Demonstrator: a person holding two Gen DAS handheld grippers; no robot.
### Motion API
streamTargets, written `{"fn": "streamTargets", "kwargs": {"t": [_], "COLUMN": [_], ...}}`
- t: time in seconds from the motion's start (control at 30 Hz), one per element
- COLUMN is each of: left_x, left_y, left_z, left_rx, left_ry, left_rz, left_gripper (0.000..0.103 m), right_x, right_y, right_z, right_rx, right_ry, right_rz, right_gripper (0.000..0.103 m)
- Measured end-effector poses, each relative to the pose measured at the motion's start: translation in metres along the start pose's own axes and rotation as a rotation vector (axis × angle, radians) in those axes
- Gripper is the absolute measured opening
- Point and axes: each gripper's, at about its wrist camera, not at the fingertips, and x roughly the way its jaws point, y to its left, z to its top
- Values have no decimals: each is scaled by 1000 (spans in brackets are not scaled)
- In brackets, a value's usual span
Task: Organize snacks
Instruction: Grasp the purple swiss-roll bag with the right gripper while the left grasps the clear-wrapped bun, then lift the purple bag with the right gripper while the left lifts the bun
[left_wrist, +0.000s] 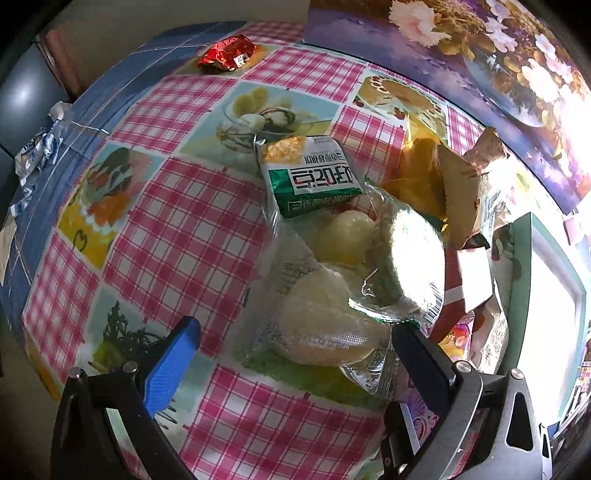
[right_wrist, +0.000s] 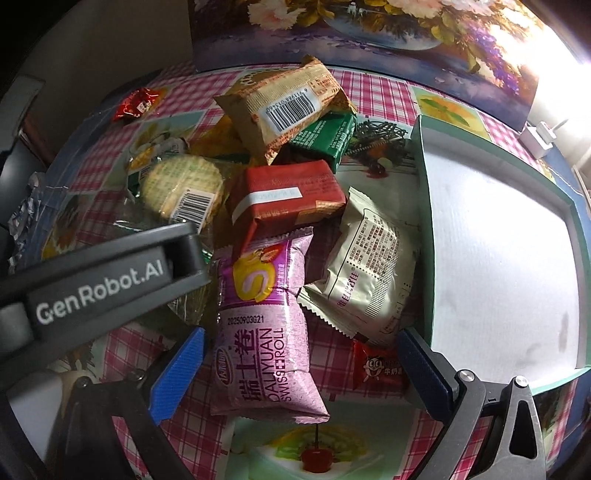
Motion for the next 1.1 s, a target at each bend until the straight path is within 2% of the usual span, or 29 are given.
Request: {"fn": "streamTargets", "kwargs": {"t": [0.07, 0.1, 0.23, 0.27, 0.33, 0.43, 0.7, 1.03, 1.1], "left_x": [-1, -2, -5, -6, -6, -7, -24, -62, -70], "left_y": [1, 1, 1, 3, 3, 7, 22, 37, 37], "left_z": [0, 0, 0, 0, 0, 1, -2, -8, -9], "left_rx": [-2, 1, 3, -2, -6, -10, -40, -63, -66], "left_ry": [-1, -2, -13, -12, -12, -11, -38, -129, -145], "left_rz": [-21, -27, -21, -25, -25, -19, -19, -18, -21], "left_gripper": [92, 82, 73, 72, 70, 68, 63, 63, 63], "right_x": [-1, -2, -6, -7, -7, -10, -24, -51, -54], "right_y": [0, 0, -2, -4, -4, 1, 2, 1, 0], "right_z": [0, 0, 1, 1, 2, 2, 4, 5, 5], "right_rx": [4, 7, 15, 16, 17, -3, -6, 11, 11], "right_ry": [3, 0, -5, 0, 8, 4, -33, -91, -93], "right_rz": [6, 10, 28, 39, 65, 87, 127, 192, 196], "right_gripper": [101, 97, 79, 77, 62, 49, 40, 37, 31]}}
